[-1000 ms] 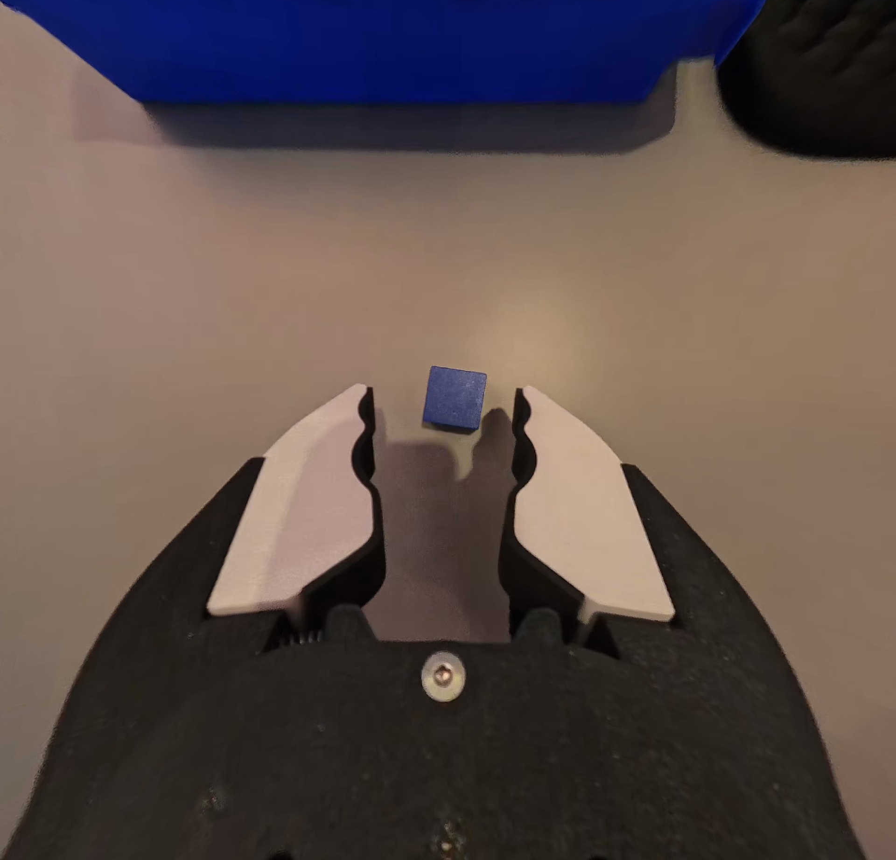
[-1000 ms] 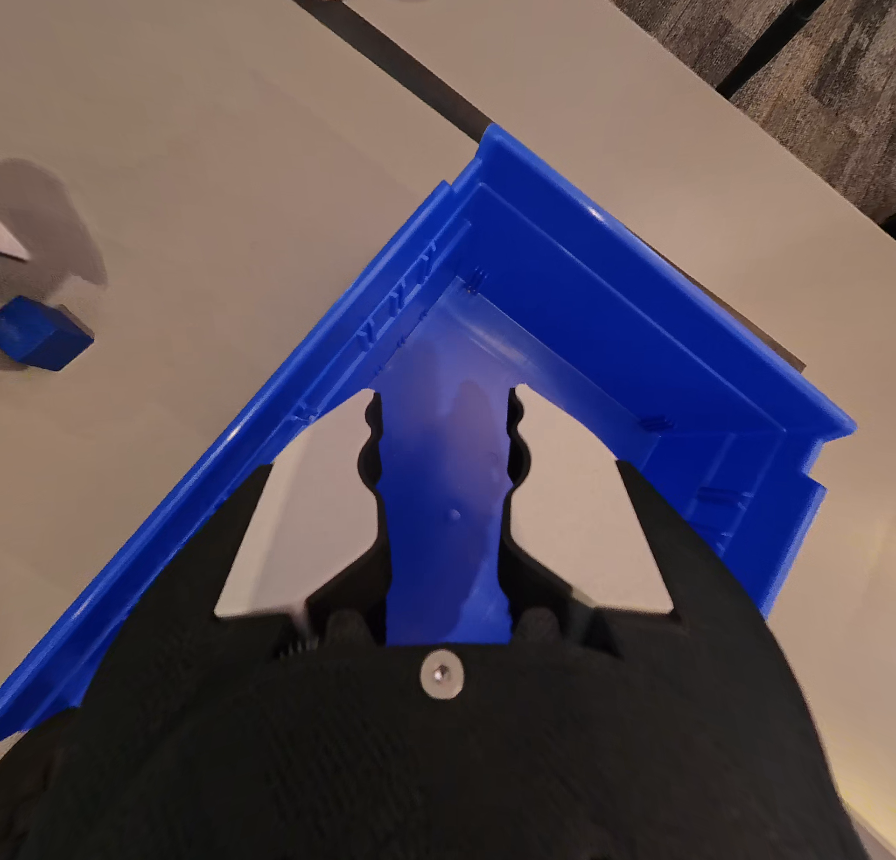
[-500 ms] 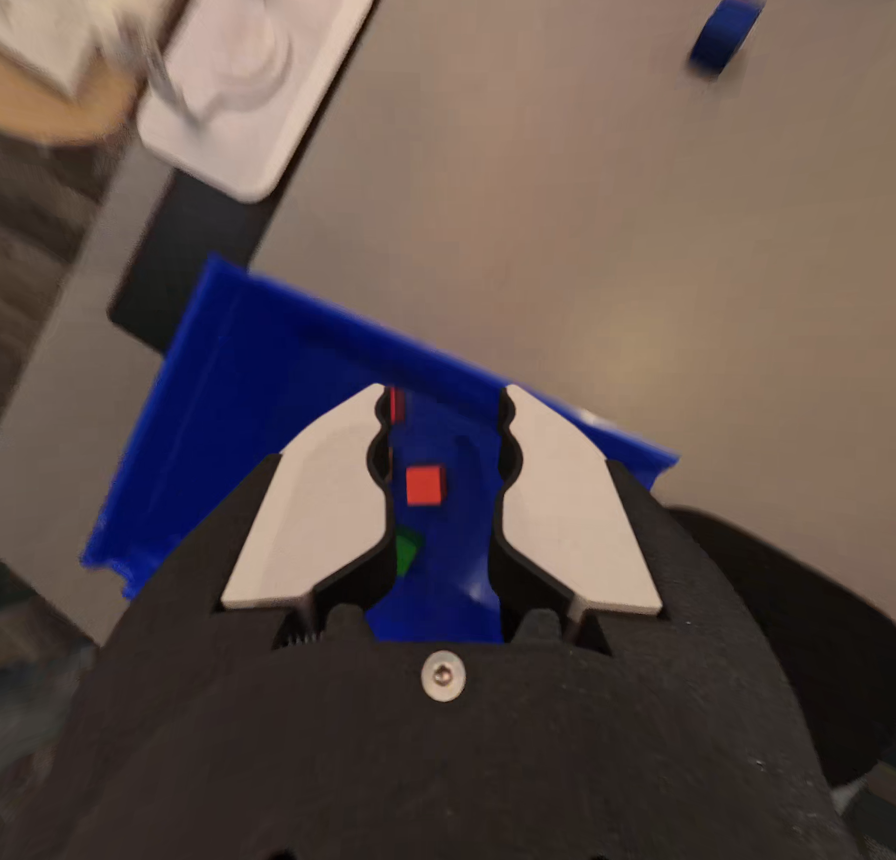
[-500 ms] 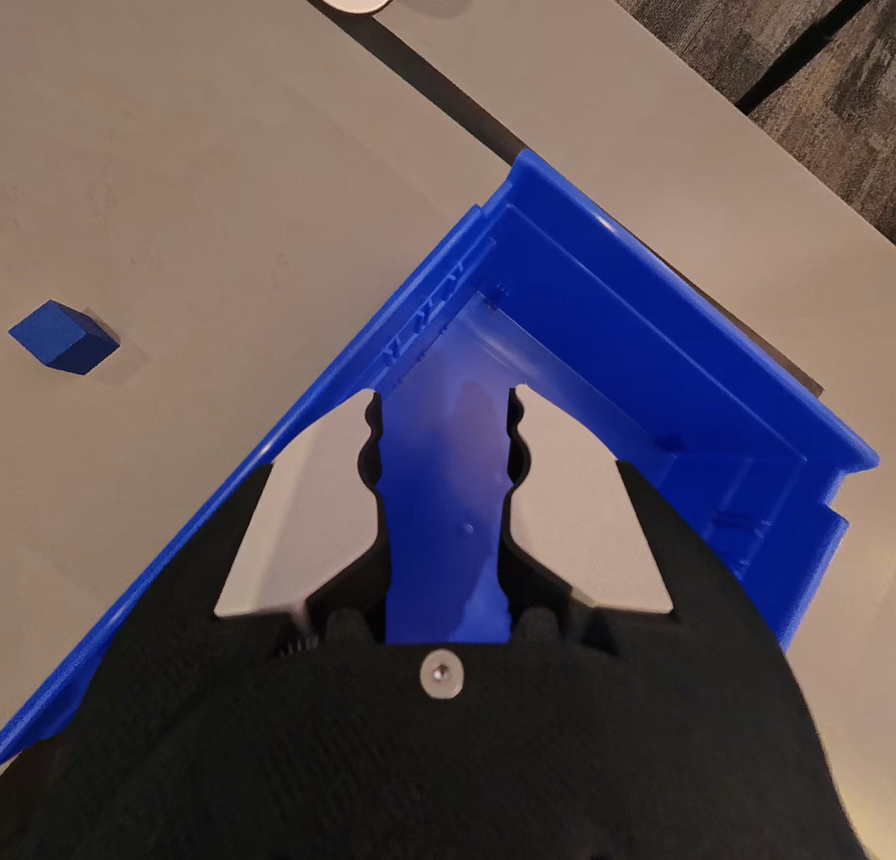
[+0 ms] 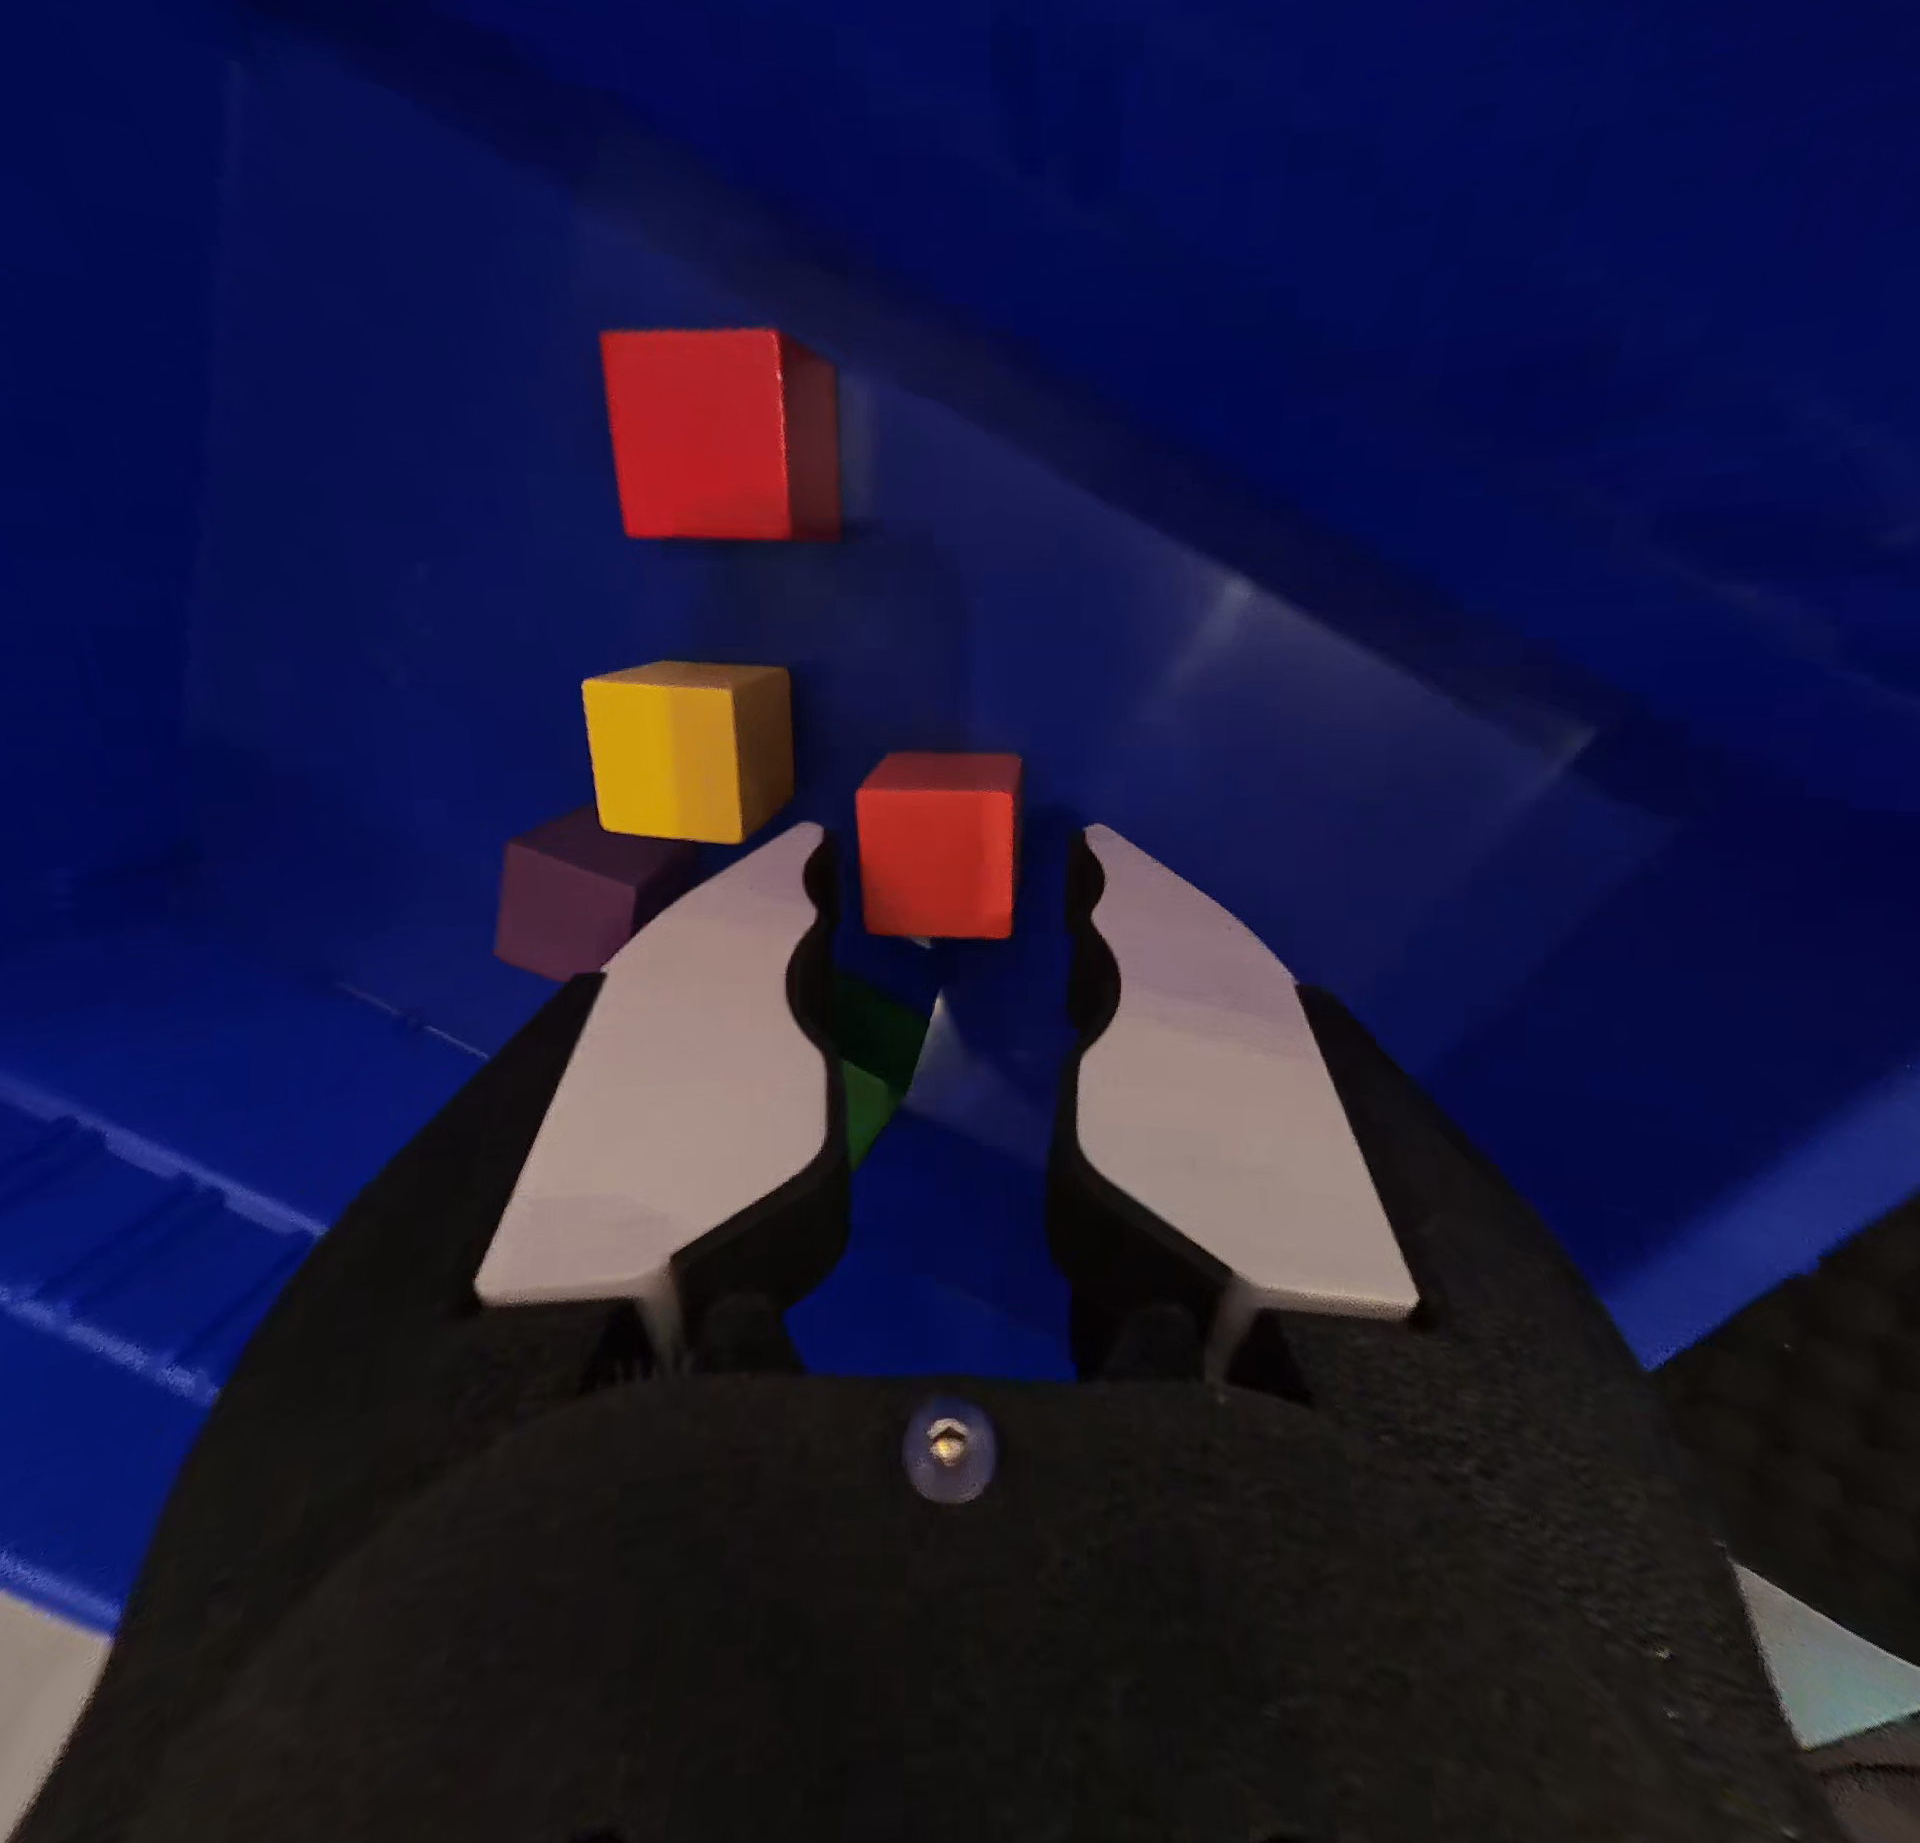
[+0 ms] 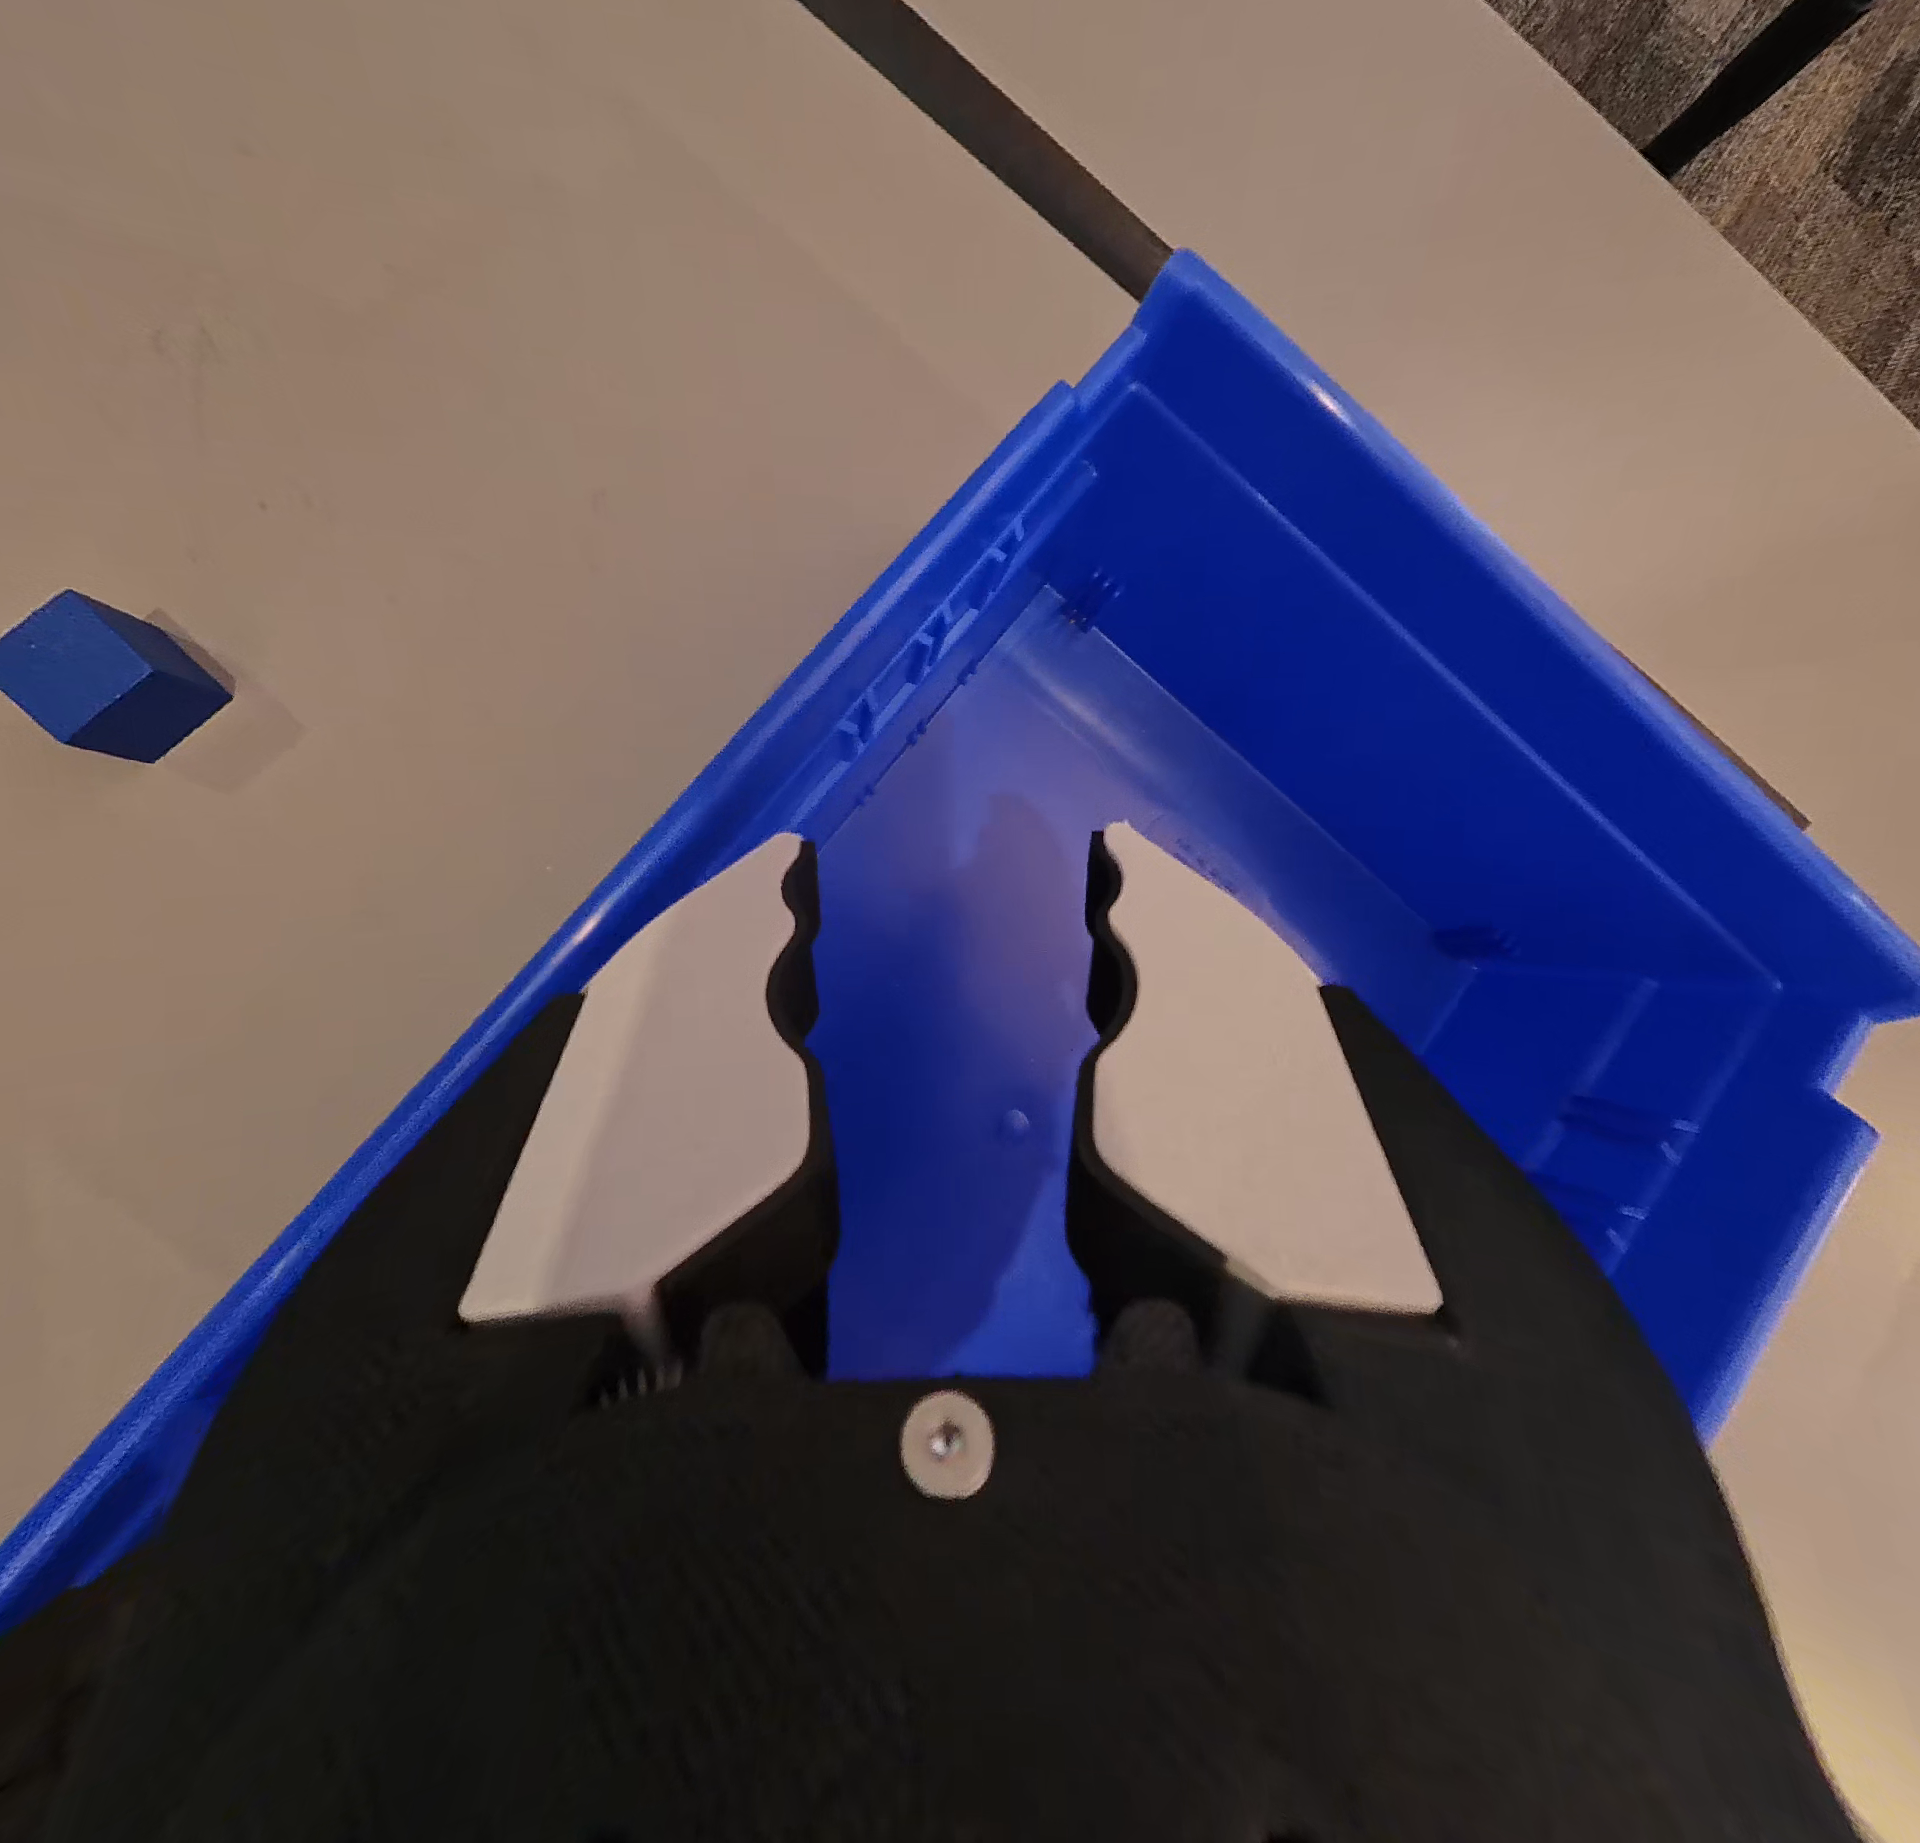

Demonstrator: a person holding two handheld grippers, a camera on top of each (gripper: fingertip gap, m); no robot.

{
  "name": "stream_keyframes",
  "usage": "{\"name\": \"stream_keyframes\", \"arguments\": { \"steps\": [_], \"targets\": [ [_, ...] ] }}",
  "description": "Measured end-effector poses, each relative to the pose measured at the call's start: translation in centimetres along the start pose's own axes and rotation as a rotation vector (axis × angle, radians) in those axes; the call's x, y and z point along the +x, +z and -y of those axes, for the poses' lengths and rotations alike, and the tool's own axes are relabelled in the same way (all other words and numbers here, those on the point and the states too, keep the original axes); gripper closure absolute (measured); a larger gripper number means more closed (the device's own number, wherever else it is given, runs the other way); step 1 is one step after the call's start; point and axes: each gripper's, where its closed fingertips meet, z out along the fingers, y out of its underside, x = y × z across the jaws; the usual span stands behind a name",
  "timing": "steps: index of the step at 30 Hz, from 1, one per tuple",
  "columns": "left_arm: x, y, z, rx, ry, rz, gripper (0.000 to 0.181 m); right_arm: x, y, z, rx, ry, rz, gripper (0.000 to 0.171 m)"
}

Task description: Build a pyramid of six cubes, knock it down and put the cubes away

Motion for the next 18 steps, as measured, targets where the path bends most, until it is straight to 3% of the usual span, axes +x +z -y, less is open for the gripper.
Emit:
{"name": "stream_keyframes", "arguments": {
  "steps": [2, 5, 9, 14, 16, 18],
  "targets": [
    [0.0, 0.4, 0.1, -0.007, -0.005, -0.017, 0.152, 0.1, -0.1, -0.2, -0.001, 0.005, 0.002, 0.119],
    [-0.4, -0.1, 0.1, -0.004, -0.017, -0.017, 0.152, 0.3, -0.2, -0.4, 0.005, 0.016, 0.007, 0.12],
    [-1.9, -4.5, 1.0, 0.096, -0.028, 0.044, 0.152, 0.7, -0.7, -0.3, 0.028, 0.03, 0.012, 0.12],
    [0.4, -14.4, 9.6, 0.405, 0.079, 0.093, 0.153, 1.1, -1.7, 0.2, 0.064, 0.042, 0.006, 0.12],
    [3.9, -15.7, 13.7, 0.46, 0.182, 0.063, 0.153, 1.1, -2.0, 0.2, 0.071, 0.043, 0.005, 0.121],
    [8.0, -14.6, 17.4, 0.463, 0.28, -0.001, 0.153, 1.1, -2.3, 0.1, 0.07, 0.038, 0.005, 0.12]
  ]
}}
